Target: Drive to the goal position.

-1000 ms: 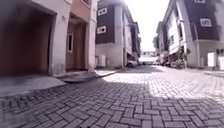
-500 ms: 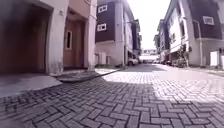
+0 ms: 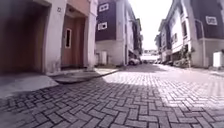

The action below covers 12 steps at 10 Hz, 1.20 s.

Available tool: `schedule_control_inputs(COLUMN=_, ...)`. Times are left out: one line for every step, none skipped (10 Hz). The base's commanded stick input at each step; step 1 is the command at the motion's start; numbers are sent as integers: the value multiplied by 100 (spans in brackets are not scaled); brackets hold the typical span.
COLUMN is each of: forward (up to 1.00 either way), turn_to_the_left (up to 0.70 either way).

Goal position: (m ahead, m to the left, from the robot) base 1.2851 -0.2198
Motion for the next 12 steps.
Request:
schedule_control_inputs(forward=46, turn_to_the_left=0)
schedule_control_inputs(forward=44, turn_to_the_left=0)
schedule_control_inputs(forward=44, turn_to_the_left=0)
schedule_control_inputs(forward=44, turn_to_the_left=0)
schedule_control_inputs(forward=44, turn_to_the_left=0)
schedule_control_inputs(forward=44, turn_to_the_left=0)
schedule_control_inputs(forward=44, turn_to_the_left=0)
schedule_control_inputs(forward=44, turn_to_the_left=0)
schedule_control_inputs(forward=44, turn_to_the_left=0)
schedule_control_inputs(forward=44, turn_to_the_left=0)
schedule_control_inputs(forward=44, turn_to_the_left=0)
schedule_control_inputs(forward=44, turn_to_the_left=0)
